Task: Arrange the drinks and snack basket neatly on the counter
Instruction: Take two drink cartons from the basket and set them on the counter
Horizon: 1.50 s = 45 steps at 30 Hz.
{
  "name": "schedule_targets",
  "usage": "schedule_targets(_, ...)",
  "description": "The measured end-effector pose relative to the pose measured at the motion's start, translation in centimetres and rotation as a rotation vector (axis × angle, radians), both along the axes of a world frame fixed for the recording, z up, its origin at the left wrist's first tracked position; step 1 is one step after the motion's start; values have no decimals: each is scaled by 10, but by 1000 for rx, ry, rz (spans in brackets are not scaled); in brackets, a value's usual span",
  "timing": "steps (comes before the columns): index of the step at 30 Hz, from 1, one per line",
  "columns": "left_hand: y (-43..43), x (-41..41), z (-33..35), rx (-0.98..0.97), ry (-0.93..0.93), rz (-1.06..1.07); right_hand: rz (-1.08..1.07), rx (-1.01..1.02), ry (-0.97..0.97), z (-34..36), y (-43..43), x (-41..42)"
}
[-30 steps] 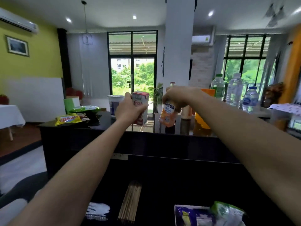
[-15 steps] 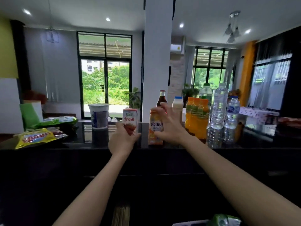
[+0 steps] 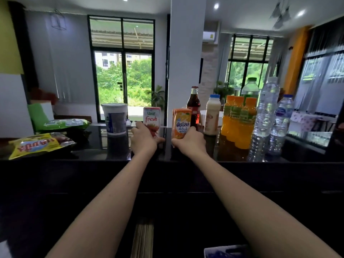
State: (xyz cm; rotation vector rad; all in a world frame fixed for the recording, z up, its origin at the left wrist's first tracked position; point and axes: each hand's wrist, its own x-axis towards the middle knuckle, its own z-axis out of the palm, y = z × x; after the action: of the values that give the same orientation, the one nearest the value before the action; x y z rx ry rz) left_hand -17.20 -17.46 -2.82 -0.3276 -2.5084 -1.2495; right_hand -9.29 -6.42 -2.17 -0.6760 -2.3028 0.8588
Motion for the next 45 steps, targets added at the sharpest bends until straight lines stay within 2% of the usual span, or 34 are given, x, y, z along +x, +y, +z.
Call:
schedule_targets(18,59,-97,11,-103,-88,36,-92,19,-17,8,37,-104)
schedule_targets(32,76,-103,4,-141,-16,49,-102,63,-22,2,44,-115)
schedule_targets(38,60,-93,4,-135,-56,-41,-46,45,-56,3,42,-101)
schedule_targets(39,54,-89,5,-125,-11,-42,-30,24,-56,2,41,-97)
schedule_targets(41,35,-81,12,-65,206,8,24,11,-78,5,36,-88)
schedule_targets(43,8,-76,21,4,477,92,94,86,-172,7,30,-79)
schedule_targets(45,-21,-78,29,49,635,180,142,192,-258,9,21,-68)
